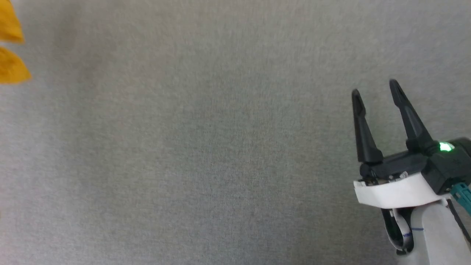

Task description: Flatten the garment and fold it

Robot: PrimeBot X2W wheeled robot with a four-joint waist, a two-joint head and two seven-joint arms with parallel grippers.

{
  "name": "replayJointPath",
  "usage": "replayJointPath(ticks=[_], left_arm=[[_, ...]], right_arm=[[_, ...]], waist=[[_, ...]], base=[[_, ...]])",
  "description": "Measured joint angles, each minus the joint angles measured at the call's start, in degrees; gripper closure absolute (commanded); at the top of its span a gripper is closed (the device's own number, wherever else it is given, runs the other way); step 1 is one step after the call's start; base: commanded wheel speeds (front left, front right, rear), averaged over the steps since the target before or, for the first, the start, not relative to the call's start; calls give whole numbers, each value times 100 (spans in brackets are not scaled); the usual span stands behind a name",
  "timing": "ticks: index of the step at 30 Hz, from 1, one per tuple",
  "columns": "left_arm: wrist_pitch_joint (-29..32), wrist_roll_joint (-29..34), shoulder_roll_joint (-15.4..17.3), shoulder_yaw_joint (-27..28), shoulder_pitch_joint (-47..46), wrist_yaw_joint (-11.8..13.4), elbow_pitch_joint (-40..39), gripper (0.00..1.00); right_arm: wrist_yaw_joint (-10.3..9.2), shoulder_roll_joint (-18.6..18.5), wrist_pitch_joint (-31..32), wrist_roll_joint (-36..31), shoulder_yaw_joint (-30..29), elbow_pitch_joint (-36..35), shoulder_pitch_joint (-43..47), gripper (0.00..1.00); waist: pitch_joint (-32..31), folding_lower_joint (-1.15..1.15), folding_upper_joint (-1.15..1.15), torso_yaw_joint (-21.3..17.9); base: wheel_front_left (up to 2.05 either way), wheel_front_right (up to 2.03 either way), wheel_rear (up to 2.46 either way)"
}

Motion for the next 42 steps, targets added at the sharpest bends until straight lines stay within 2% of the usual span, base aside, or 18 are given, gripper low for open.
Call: replayJointPath(ticks=[4, 8, 13, 16, 24, 29, 34, 38, 42], left_arm=[[-597, 176, 63, -383, -1, -1, -396, 100], [-1037, 259, 90, -723, 10, -1, -868, 100], [-1360, 313, -5, -958, 232, 4, -1551, 100], [-1327, 312, -179, -1085, 480, 21, -1997, 100], [-723, 218, -739, -1590, 1369, 514, -3241, 100], [-509, 198, -1135, -2041, 1894, 677, -3789, 100], [-255, 213, -1524, -2581, 2183, 733, -3718, 100], [-274, 186, -1841, -2833, 2405, 714, -3189, 100], [-283, 212, -1986, -3082, 2500, 588, -2486, 100]], right_arm=[[2, 0, -30, 137, -216, 190, 172, 0], [0, -5, -53, 603, -731, 502, 398, 0], [0, -4, -64, 683, -808, 744, 587, 0], [0, -4, -67, 686, -809, 829, 665, 0], [0, -12, -100, 658, -884, 915, 703, 0], [0, -7, -103, 659, -810, 932, 715, 0], [0, -13, -103, 686, -765, 985, 714, 0], [0, -10, -103, 692, -698, 1071, 710, 0], [0, -13, -103, 727, -653, 1181, 698, 0]], waist=[[-437, -1, 0, -43], [-875, -2, 0, -102], [-1354, -3, 0, -230], [-1562, -3, 0, -368], [-1795, -1, 1, -938], [-1798, -1, 1, -1326], [-1693, -1, 1, -1676], [-1552, 0, 1, -1913], [-1387, 0, 1, -2094]], base=[[0, 0, 0], [0, 0, 0], [0, 0, 0], [0, 0, 0], [0, 0, 0], [0, 0, 0], [0, 0, 0], [0, 0, 0], [0, 0, 0]])
